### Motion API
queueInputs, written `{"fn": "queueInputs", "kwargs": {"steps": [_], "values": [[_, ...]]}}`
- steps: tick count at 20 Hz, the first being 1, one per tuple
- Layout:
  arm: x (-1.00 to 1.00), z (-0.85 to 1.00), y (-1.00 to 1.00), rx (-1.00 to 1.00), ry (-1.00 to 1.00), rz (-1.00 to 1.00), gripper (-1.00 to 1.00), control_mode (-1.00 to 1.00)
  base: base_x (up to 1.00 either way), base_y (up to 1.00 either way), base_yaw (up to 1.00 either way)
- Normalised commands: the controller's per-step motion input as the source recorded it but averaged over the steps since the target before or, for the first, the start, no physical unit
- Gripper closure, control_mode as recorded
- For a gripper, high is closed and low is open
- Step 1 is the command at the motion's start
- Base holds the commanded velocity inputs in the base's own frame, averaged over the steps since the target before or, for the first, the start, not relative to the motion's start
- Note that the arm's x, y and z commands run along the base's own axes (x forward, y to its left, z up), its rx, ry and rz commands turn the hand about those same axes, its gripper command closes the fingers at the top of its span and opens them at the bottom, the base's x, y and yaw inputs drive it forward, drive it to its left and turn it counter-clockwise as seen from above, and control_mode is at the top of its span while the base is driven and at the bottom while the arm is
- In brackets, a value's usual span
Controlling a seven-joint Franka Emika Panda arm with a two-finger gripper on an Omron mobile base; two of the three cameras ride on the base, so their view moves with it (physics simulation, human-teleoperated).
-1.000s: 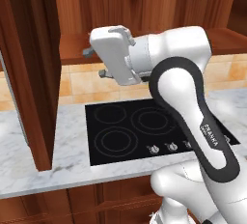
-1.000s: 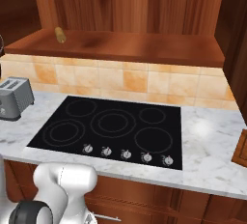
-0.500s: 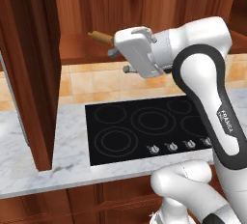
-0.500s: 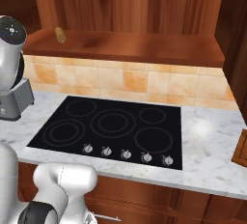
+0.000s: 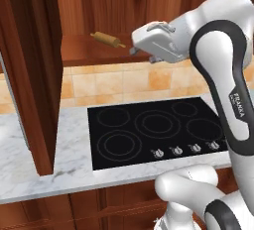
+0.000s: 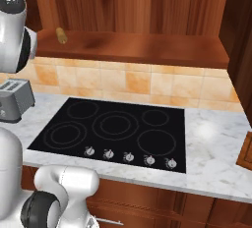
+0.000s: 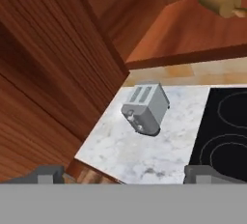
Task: Open the cabinet, retrieve the rolling pin, and place it next to the meat on the cutting board to prepare for tenderizing.
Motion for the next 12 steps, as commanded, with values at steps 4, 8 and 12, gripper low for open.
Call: {"fn": "queueInputs", "kwargs": {"steps": [4,8,12], "values": [[-0.03,0.0,-0.3,-0.26,-0.23,-0.09,-1.0,-1.0,0.0,0.0,0.0],[-0.04,0.0,-0.16,-0.25,-0.32,-0.03,-1.0,-1.0,0.0,0.0,0.0],[0.01,0.0,-0.24,-0.21,-0.27,0.0,-1.0,-1.0,0.0,0.0,0.0]]}}
